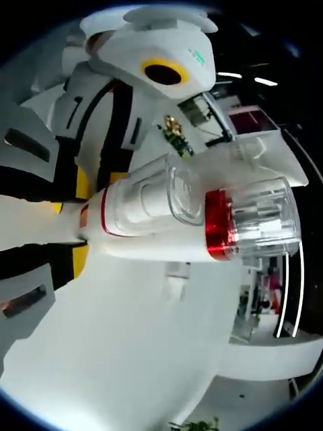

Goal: Arrange the skincare products in the storage area until every visible bottle or jar stands upright without overlapping.

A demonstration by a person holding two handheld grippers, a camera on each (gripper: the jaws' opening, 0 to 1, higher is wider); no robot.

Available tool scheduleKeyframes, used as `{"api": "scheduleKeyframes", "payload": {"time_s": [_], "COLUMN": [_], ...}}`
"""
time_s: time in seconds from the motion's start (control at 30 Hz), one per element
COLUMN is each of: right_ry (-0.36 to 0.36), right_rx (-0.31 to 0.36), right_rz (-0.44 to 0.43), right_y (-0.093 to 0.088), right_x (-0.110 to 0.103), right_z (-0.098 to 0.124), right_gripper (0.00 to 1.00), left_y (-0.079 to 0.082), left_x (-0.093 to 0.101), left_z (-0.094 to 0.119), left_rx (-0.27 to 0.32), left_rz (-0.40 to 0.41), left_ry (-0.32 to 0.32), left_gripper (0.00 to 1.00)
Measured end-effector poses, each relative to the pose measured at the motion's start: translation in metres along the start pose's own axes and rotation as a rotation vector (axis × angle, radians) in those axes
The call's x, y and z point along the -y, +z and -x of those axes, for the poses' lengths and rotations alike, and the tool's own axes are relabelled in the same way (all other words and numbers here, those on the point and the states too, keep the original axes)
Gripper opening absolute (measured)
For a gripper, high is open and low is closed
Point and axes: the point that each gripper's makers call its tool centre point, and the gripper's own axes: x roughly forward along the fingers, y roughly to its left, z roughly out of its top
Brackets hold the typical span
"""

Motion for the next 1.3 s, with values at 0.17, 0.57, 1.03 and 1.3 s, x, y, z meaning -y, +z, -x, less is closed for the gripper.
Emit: {"api": "scheduleKeyframes", "payload": {"time_s": [0.17,0.57,1.03,1.3], "right_ry": [-0.003,-0.017,-0.023,-0.027], "right_rx": [0.006,-0.045,-0.093,-0.101], "right_rz": [0.012,0.115,0.119,0.1], "right_y": [-0.001,-0.013,-0.018,-0.017], "right_x": [0.002,0.001,0.002,0.002], "right_z": [0.005,0.009,-0.001,-0.004], "right_gripper": [0.23,0.1,0.05,0.03], "left_y": [-0.002,-0.004,-0.005,-0.004], "left_x": [0.001,-0.004,-0.002,0.003], "left_z": [0.002,0.004,0.005,0.005], "left_rx": [-0.009,-0.021,-0.029,-0.026], "left_rz": [-0.003,0.026,0.018,0.043], "left_ry": [-0.005,-0.011,-0.023,-0.045], "left_gripper": [0.21,0.13,0.15,0.16]}}
